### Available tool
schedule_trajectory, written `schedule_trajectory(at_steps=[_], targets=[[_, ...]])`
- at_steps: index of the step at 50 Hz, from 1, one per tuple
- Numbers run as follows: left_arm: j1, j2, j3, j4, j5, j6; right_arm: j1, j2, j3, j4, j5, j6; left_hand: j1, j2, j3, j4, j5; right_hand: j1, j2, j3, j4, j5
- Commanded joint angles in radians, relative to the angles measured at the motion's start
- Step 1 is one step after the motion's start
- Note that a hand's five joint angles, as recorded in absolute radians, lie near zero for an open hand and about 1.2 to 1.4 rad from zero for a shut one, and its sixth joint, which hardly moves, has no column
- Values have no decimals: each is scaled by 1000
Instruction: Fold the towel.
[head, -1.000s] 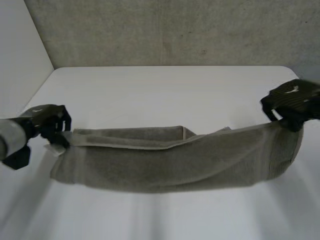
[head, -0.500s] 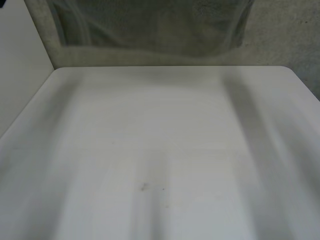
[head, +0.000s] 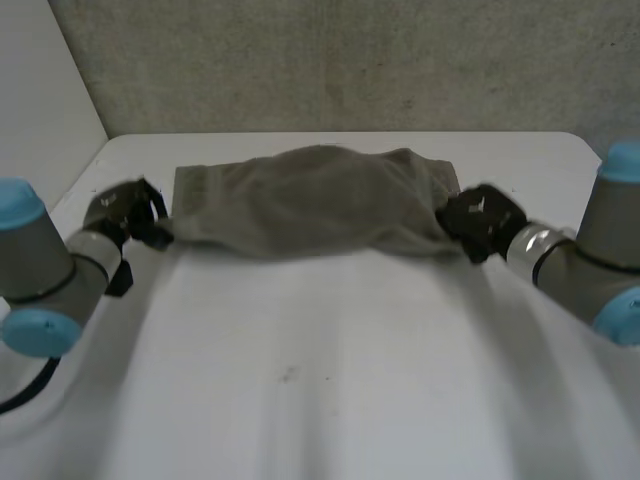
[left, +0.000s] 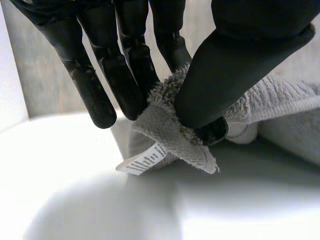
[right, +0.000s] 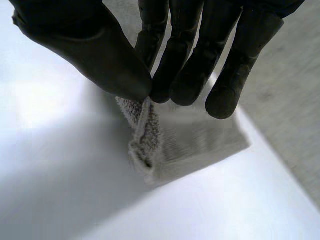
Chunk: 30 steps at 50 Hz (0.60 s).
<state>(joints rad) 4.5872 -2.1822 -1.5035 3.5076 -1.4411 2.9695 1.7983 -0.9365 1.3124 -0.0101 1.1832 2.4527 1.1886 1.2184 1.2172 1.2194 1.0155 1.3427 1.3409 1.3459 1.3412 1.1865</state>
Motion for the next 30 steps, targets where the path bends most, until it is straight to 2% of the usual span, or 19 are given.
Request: schedule_trajectory(at_steps=[1, 2, 4, 6, 10, 11, 12, 13, 14, 15, 16, 17, 18, 19, 20, 22, 25, 28, 30], targets=[[47, 28, -98, -56, 1, 132, -30, -97, 100, 54, 15, -69, 208, 178, 179, 177, 206, 54, 55, 50, 55, 35], [65, 69, -116, -91, 1, 164, -30, -97, 100, 55, 15, -69, 208, 178, 179, 177, 206, 54, 55, 50, 55, 35], [81, 114, -135, -131, 1, 193, -60, -212, 128, 137, 15, -72, 208, 178, 179, 177, 206, 54, 55, 50, 55, 35], [93, 159, -150, -179, 1, 212, -77, -263, 136, 184, 13, -72, 208, 178, 179, 177, 206, 54, 55, 50, 55, 35], [111, 310, -193, -358, 1, 232, -109, -352, 146, 295, 7, -80, 208, 178, 179, 177, 206, 54, 55, 50, 55, 35], [111, 311, -193, -358, 1, 232, -125, -392, 152, 358, 4, -83, 208, 178, 179, 177, 206, 54, 55, 50, 55, 35], [113, 361, -208, -422, 2, 232, -141, -434, 162, 428, -2, -93, 208, 178, 179, 177, 206, 54, 55, 50, 55, 35], [117, 414, -228, -484, 13, 232, -142, -435, 162, 429, -2, -93, 208, 178, 179, 177, 206, 54, 55, 50, 55, 35], [117, 415, -228, -484, 13, 232, -157, -479, 172, 506, -8, -121, 208, 178, 179, 177, 206, 54, 55, 50, 55, 35], [128, 474, -251, -531, 31, 232, -178, -522, 185, 578, -8, -174, 208, 178, 179, 177, 206, 54, 55, 50, 55, 35], [143, 533, -277, -565, 63, 232, -178, -522, 185, 579, -8, -175, 208, 178, 179, 177, 206, 54, 55, 50, 55, 35], [144, 533, -277, -565, 64, 232, -198, -545, 198, 628, -8, -242, 208, 178, 179, 177, 206, 54, 55, 50, 55, 35], [169, 579, -303, -576, 102, 233, -217, -561, 203, 671, -4, -311, 208, 178, 179, 177, 206, 54, 55, 50, 55, 35], [200, 611, -322, -570, 144, 235, -217, -561, 203, 671, -4, -311, 208, 178, 179, 177, 206, 54, 55, 50, 55, 35], [200, 611, -322, -570, 145, 235, -223, -562, 199, 668, -10, -352, 208, 178, 179, 177, 206, 54, 55, 50, 55, 35], [245, 625, -331, -546, 221, 238, -223, -559, 191, 642, -10, -363, 208, 178, 179, 177, 206, 54, 55, 50, 55, 35], [252, 616, -323, -522, 246, 237, -220, -488, 157, 561, -4, -338, 208, 178, 179, 177, 206, 54, 55, 50, 55, 35], [246, 521, -281, -450, 257, 229, -205, -366, 81, 497, 9, -299, 208, 178, 179, 177, 206, 54, 55, 50, 55, 35], [199, 374, -183, -394, 231, 224, -189, -315, 28, 481, 16, -278, 208, 178, 179, 177, 206, 54, 55, 50, 55, 35]])
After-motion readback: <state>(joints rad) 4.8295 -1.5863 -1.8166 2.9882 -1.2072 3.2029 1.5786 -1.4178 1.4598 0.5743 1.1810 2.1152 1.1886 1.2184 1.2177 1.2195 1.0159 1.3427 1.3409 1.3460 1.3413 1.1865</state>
